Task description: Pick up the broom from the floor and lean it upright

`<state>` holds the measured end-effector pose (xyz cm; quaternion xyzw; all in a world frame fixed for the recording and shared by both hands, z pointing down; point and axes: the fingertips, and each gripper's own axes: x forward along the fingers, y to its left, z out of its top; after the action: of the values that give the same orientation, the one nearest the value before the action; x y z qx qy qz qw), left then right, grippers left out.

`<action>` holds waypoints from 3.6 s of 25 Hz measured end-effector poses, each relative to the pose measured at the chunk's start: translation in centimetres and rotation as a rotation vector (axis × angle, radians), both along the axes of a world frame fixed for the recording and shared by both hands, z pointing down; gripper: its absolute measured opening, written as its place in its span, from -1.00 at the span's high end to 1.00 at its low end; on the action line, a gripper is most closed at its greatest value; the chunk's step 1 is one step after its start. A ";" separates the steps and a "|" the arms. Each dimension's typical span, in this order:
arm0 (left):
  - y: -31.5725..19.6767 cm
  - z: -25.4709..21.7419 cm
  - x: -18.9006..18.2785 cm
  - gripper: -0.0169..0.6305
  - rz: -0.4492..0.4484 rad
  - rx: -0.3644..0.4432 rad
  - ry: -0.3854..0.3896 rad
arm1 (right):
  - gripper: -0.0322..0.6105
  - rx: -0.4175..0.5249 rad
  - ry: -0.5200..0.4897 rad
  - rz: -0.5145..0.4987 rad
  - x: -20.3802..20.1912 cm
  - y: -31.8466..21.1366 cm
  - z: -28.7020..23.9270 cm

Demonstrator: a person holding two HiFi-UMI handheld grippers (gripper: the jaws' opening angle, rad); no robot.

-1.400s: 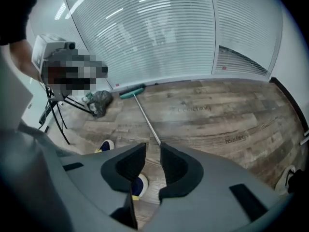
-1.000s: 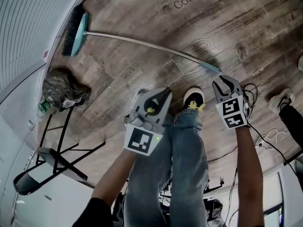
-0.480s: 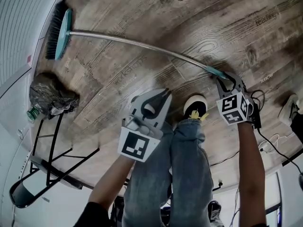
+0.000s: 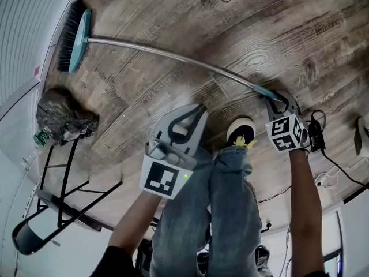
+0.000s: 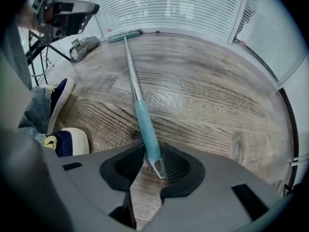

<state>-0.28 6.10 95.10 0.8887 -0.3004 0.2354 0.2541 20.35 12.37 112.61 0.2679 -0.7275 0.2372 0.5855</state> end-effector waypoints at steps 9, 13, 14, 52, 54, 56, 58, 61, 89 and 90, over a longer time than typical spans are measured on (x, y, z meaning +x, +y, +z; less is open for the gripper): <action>0.4 0.2 0.7 0.92 0.002 -0.008 0.044 | 0.52 -0.027 -0.016 0.063 0.7 0.2 0.1; 0.4 -0.3 1.0 0.92 0.020 0.000 0.039 | 0.56 -0.036 -0.019 -0.005 0.1 0.4 -1.0; 0.4 -0.8 1.1 0.92 0.027 0.005 0.041 | 0.56 -0.031 -0.026 -0.006 -0.1 0.5 -1.6; -7.5 -21.8 2.1 0.92 -0.240 -0.094 0.146 | 0.67 0.370 -0.666 -0.021 -16.5 -12.5 -51.6; -8.3 -24.4 0.3 0.92 -0.268 -0.089 0.131 | 0.68 0.401 -0.715 -0.035 -18.8 -13.7 -54.4; -8.9 -27.1 -1.6 0.92 -0.304 -0.085 0.126 | 0.68 0.428 -0.739 -0.053 -21.1 -14.7 -56.9; -9.5 -29.6 -3.4 0.92 -0.328 -0.073 0.127 | 0.68 0.474 -0.757 -0.044 -23.0 -16.0 -59.2; -11.8 -32.4 -6.3 0.92 -0.355 -0.029 0.126 | 0.68 0.588 -0.855 0.005 -25.9 -19.2 -62.7; -15.1 -50.1 -24.2 0.92 -0.548 0.105 0.082 | 0.76 0.697 -0.806 -0.044 -48.1 -31.0 -84.0; -15.8 -50.7 -24.3 0.92 -0.543 0.112 0.065 | 0.76 0.691 -0.792 -0.048 -48.6 -31.5 -84.2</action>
<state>-24.54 -9.71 44.43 0.7954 -0.5319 0.1130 0.2678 -28.28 -19.10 28.38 0.3185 -0.9347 0.0530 0.1486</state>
